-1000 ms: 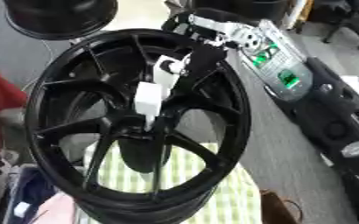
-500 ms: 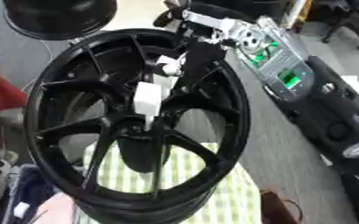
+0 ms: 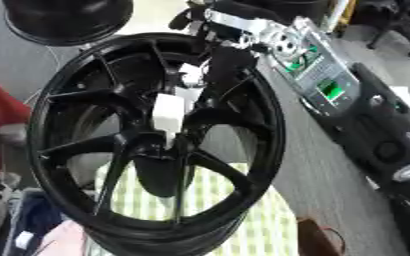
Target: Pull the pin out of the wheel hub.
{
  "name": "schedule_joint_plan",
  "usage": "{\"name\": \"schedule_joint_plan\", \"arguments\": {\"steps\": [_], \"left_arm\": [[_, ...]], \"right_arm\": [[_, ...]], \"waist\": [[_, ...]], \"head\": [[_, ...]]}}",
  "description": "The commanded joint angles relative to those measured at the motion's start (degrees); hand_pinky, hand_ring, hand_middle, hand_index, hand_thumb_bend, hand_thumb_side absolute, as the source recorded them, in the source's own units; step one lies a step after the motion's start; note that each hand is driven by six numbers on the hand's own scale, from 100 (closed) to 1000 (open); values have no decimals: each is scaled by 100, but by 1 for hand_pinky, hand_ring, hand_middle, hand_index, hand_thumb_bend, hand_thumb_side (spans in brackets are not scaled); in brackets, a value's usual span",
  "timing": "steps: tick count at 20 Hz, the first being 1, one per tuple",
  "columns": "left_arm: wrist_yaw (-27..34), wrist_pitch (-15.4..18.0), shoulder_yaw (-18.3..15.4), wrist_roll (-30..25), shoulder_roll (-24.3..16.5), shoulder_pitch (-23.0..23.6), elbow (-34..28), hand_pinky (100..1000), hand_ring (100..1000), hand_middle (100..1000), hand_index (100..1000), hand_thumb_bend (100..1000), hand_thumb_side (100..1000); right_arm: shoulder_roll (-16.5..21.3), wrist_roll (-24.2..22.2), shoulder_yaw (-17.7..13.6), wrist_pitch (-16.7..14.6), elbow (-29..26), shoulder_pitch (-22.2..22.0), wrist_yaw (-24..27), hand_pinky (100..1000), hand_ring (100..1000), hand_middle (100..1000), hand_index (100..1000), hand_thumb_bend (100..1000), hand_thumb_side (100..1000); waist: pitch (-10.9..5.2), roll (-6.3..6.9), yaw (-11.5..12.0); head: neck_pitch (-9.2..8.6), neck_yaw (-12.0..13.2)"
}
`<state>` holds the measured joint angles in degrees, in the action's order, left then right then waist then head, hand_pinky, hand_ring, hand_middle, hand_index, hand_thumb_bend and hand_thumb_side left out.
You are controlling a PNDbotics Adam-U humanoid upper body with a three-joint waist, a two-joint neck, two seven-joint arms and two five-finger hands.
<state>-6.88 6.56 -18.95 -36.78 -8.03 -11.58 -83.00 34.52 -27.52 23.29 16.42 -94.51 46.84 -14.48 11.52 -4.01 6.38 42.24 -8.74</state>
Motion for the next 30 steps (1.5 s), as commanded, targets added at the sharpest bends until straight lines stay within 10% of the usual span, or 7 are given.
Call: {"name": "schedule_joint_plan", "arguments": {"steps": [1,19,30], "left_arm": [[-20,0,-20,-23,-29,-62,-72,591,622,556,830,100,645],[-18,0,-33,-16,-29,-67,-82,591,622,555,829,100,644],[-17,6,-35,-18,-33,-69,-78,592,623,555,830,100,645]], "right_arm": [[107,-16,-59,-4,56,69,-13,535,723,887,902,480,301],[30,-179,-3,-36,476,-14,-136,545,696,851,878,466,269],[-57,-219,22,-51,532,-50,-203,402,575,764,772,454,210]], "waist": [[-83,25,7],[-71,34,1],[-64,37,-1]], "head": [[19,-23],[36,-29],[72,-51]]}}
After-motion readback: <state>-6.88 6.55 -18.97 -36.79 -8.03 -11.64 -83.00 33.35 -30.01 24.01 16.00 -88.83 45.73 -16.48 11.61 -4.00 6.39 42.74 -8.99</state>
